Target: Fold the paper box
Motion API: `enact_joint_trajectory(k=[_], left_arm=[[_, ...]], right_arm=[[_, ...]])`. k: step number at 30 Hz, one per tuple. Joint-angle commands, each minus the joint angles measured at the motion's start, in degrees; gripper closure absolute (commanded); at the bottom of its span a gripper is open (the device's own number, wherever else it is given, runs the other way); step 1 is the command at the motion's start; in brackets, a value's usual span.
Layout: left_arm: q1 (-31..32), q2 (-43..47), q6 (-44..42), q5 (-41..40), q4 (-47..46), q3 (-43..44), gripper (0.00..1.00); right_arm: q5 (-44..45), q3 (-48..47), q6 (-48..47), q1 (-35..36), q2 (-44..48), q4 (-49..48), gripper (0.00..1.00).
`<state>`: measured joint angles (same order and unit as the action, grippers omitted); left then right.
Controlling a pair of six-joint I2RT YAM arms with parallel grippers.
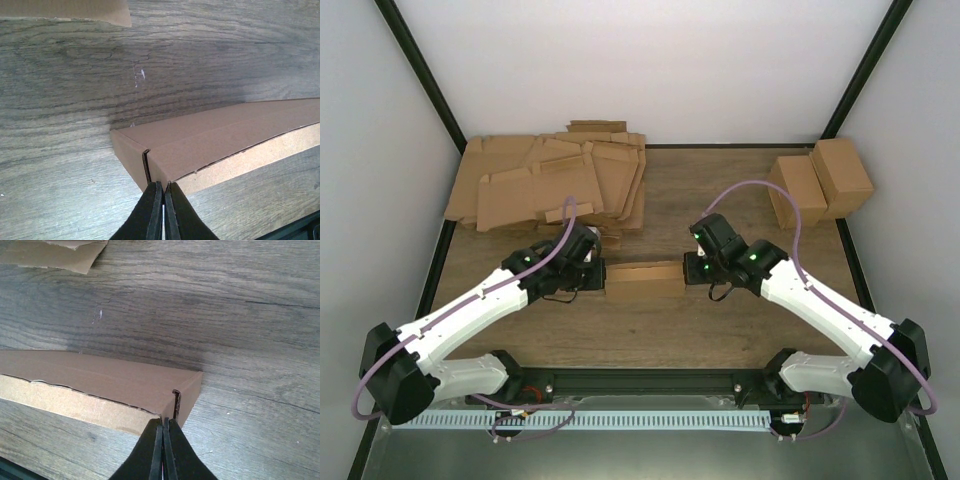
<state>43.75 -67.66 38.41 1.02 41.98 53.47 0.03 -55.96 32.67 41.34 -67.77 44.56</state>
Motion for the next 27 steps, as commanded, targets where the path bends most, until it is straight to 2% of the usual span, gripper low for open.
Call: enact_joint_trajectory(k=[1,7,19,27], left_arm=[[0.7,-1.5,-1.0,2.1,-0.2,-1.3,0.96],[0.7,-2.0,-1.8,0.8,0.5,-1.2,0.96],[0.7,-2.5,-4.8,-1.0,1.0,-0.6,0.96],[1.4,-0.4,-5.0,0.4,-2.7,-3.8,0.96]], right_arm=[[-2.1,-1.8,0.5,0.8,-0.2,0.6,0.99],[-1.1,1.7,-0.6,0.8,-0.2,-1.1,0.99],[1.4,2.3,-3.4,0.8,-0.8,0.0,0.99],[0.0,6.1,-1.6,1.5,1.6,-3.4,0.99]])
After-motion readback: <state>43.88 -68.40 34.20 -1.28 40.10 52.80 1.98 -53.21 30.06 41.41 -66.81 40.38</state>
